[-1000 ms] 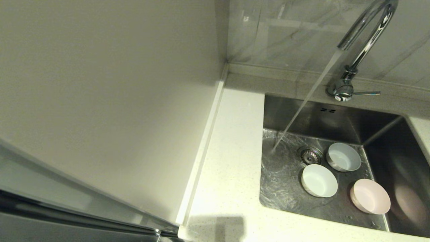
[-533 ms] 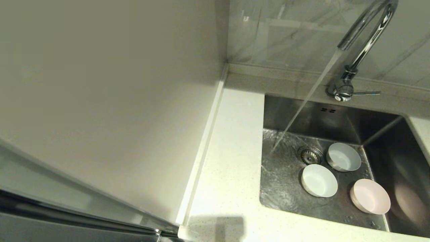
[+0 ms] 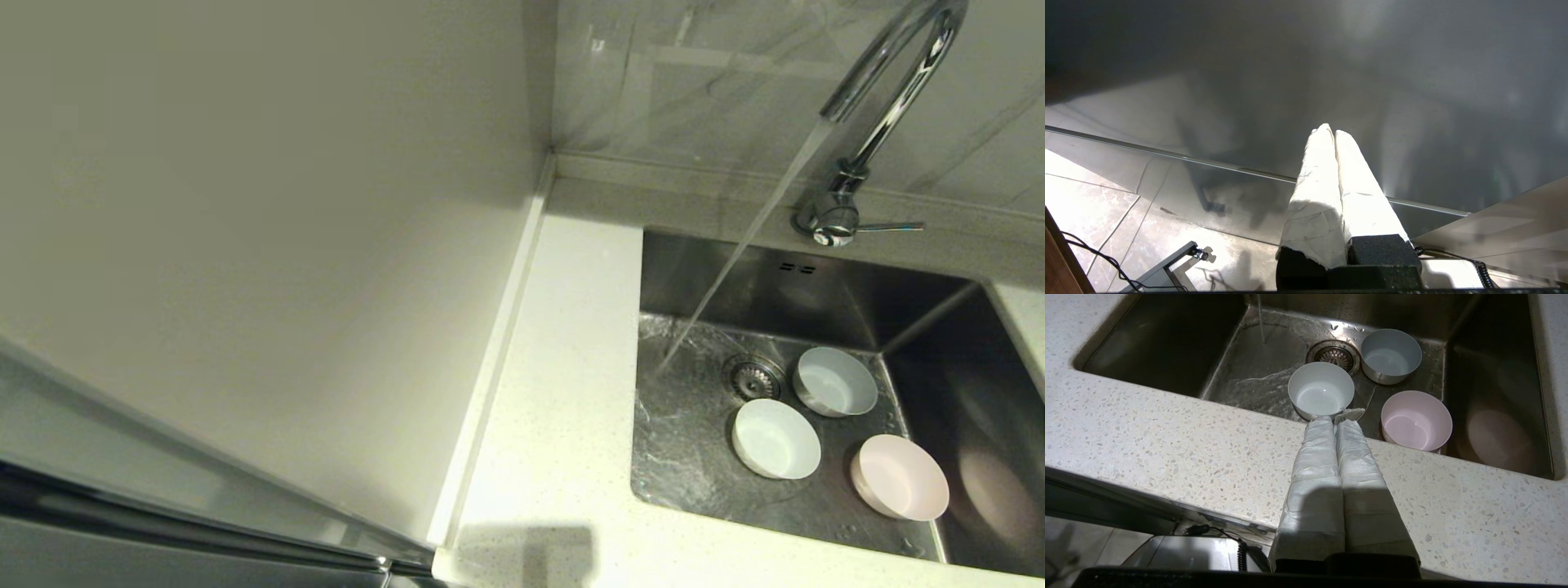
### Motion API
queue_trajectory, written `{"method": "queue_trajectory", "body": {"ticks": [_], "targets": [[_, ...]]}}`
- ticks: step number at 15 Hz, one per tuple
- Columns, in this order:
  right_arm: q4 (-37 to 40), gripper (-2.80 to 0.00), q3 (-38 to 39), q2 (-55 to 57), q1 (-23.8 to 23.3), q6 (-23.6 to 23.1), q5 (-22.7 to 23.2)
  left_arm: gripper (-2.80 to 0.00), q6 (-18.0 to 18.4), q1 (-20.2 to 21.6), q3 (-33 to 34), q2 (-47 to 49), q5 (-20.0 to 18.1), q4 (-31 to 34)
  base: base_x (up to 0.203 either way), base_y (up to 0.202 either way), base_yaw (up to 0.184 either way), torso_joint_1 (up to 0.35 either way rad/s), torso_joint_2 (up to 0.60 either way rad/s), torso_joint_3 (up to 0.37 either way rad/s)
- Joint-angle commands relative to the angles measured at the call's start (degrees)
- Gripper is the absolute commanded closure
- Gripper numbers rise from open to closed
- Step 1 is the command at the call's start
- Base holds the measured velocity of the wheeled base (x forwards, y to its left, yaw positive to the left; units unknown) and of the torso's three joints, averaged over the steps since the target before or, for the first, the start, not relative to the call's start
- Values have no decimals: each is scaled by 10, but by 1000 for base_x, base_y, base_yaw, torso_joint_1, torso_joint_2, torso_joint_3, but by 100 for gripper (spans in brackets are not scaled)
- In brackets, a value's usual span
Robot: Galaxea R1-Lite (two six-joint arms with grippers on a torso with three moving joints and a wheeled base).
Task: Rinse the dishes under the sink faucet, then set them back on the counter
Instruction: Wait for the water to rinse the bowl
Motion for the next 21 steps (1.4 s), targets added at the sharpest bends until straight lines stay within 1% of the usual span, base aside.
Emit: {"method": "queue_trajectory", "body": {"ticks": [1,7,21], "targets": [[0,0,0,1,0,1,0,0,-1,0,0,-2,0,0,0,0,0,0,0,0],[-1,0,0,1,0,14,-4,0,-1,0,0,-2,0,0,0,0,0,0,0,0],[-1,0,0,1,0,15,-4,0,-1,0,0,-2,0,0,0,0,0,0,0,0]]}}
